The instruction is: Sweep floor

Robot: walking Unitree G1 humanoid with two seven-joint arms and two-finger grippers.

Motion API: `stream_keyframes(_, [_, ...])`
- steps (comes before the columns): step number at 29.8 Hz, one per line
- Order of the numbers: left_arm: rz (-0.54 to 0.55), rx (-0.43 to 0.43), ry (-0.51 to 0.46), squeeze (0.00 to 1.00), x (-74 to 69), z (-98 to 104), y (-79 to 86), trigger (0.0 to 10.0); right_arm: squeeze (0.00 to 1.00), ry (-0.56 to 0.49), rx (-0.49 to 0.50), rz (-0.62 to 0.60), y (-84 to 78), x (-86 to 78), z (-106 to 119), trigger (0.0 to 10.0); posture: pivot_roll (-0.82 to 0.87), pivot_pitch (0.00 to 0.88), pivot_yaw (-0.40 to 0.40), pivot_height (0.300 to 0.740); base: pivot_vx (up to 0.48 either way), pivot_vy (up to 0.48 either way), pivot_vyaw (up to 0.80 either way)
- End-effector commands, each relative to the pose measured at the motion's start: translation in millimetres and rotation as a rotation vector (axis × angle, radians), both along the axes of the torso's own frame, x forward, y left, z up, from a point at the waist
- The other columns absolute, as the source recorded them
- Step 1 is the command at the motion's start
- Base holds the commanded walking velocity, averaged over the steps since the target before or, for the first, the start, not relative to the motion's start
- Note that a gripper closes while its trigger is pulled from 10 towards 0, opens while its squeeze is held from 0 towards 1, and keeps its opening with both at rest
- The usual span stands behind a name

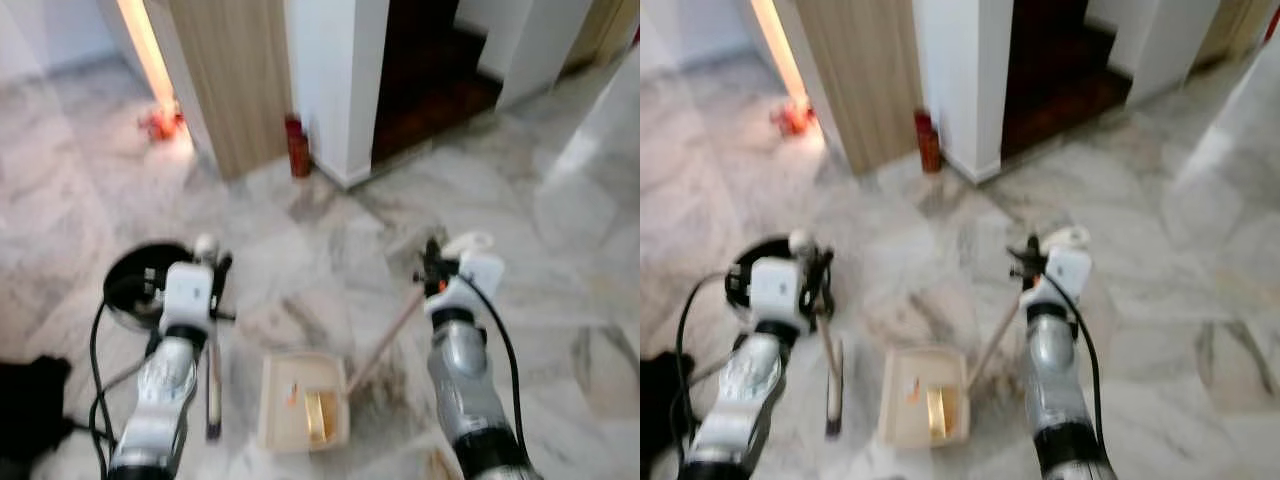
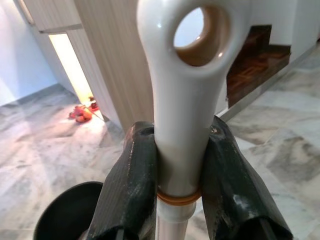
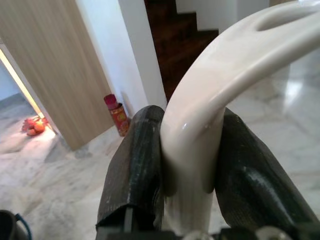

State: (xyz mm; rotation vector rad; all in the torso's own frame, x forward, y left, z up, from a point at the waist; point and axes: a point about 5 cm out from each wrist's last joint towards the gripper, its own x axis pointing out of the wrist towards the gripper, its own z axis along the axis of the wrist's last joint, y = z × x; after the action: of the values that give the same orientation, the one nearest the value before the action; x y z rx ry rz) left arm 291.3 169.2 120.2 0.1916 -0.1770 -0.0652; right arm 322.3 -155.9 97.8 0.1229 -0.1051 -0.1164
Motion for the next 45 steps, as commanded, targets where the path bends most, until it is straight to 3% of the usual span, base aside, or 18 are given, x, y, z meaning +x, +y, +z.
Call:
stream_keyframes(1, [0.013, 0.009, -0.028, 0.00, 0.3, 6.6, 5.9, 10.0, 0.00, -0.067, -0.016, 0.020, 7.7, 4.3, 14.8, 10.0, 0.15, 0.068, 0.021, 0.740, 0.000, 0.420, 0.60])
stream_keyframes(12, [0.016, 0.011, -0.030, 0.00, 0.4, 6.7, 5.6, 10.0, 0.00, -0.063, -0.002, 0.019, 7.6, 3.8, 13.5, 10.0, 0.15, 0.069, 0.019, 0.740, 0.000, 0.380, 0.21])
stream_keyframes(29, [0.014, 0.023, -0.032, 0.00, 0.0, 7.0, 4.8, 10.0, 0.00, -0.061, -0.021, 0.024, 7.7, 3.8, 13.4, 10.0, 0.16, 0.070, 0.020, 0.740, 0.000, 0.000, 0.00])
stream_keyframes(45, [0.002, 0.021, 0.001, 0.00, -0.2, 1.8, 3.3, 10.0, 0.00, -0.059, -0.028, 0.030, 8.5, 3.4, 12.3, 10.0, 0.16, 0.076, 0.022, 0.740, 0.000, 0.000, 0.61])
